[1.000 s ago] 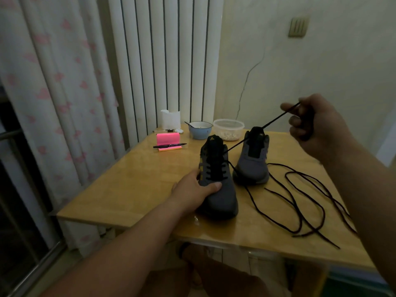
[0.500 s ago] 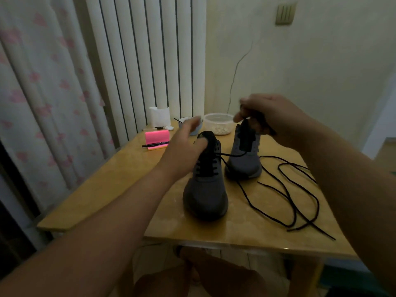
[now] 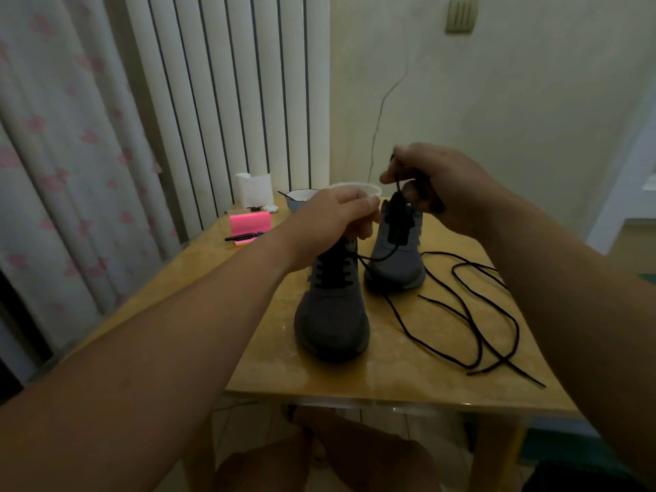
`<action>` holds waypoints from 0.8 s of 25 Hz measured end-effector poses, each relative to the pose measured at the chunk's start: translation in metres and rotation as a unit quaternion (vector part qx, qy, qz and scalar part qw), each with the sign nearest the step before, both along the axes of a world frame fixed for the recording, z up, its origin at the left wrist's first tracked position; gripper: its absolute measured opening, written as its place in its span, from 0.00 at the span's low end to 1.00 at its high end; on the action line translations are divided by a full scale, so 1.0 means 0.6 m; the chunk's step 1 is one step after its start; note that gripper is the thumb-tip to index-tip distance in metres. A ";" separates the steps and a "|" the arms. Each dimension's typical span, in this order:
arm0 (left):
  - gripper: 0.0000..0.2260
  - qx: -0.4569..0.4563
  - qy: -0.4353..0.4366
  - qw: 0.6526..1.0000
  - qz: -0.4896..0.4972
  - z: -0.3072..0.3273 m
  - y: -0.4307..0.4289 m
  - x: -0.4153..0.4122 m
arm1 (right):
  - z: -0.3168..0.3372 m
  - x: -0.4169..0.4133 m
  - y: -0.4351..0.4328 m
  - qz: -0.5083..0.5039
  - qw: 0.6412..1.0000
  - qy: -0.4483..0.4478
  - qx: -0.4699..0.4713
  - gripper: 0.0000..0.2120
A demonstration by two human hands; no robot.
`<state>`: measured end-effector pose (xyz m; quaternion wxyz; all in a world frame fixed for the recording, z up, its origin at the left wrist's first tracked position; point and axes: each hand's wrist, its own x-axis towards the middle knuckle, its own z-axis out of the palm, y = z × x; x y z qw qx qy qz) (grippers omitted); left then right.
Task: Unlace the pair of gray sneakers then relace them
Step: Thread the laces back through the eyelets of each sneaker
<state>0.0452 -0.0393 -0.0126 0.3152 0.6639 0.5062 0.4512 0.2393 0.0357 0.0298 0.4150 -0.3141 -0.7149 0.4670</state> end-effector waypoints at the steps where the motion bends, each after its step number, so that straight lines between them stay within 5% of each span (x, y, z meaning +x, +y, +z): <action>1: 0.13 0.013 0.010 1.000 0.009 0.005 0.003 0.006 | -0.007 -0.005 0.004 -0.026 0.998 -0.048 0.027 0.15; 3: 0.11 0.054 0.068 0.993 0.078 0.006 0.015 0.008 | -0.043 -0.001 0.024 -0.119 0.968 -0.206 0.086 0.15; 5: 0.08 0.091 0.102 0.977 0.161 -0.015 0.021 -0.005 | -0.095 0.016 0.048 -0.228 0.881 -0.394 0.127 0.14; 7: 0.05 0.099 0.098 0.967 0.211 -0.057 0.011 -0.021 | -0.137 0.028 0.044 -0.333 0.808 -0.447 0.190 0.12; 9: 0.07 0.097 0.108 0.960 0.239 -0.109 0.003 -0.034 | -0.160 0.017 0.022 -0.345 0.823 -0.364 0.266 0.09; 12: 0.13 0.098 0.138 0.959 0.226 -0.157 -0.007 -0.039 | -0.189 -0.024 -0.031 -0.144 0.900 -0.352 0.213 0.10; 17: 0.13 0.105 0.109 0.961 0.232 -0.170 -0.007 -0.043 | -0.225 -0.073 -0.025 -0.192 0.872 -0.405 0.196 0.16; 20: 0.16 0.102 0.118 0.959 0.236 -0.169 -0.014 -0.040 | -0.208 -0.081 -0.013 -0.160 0.881 -0.410 0.174 0.09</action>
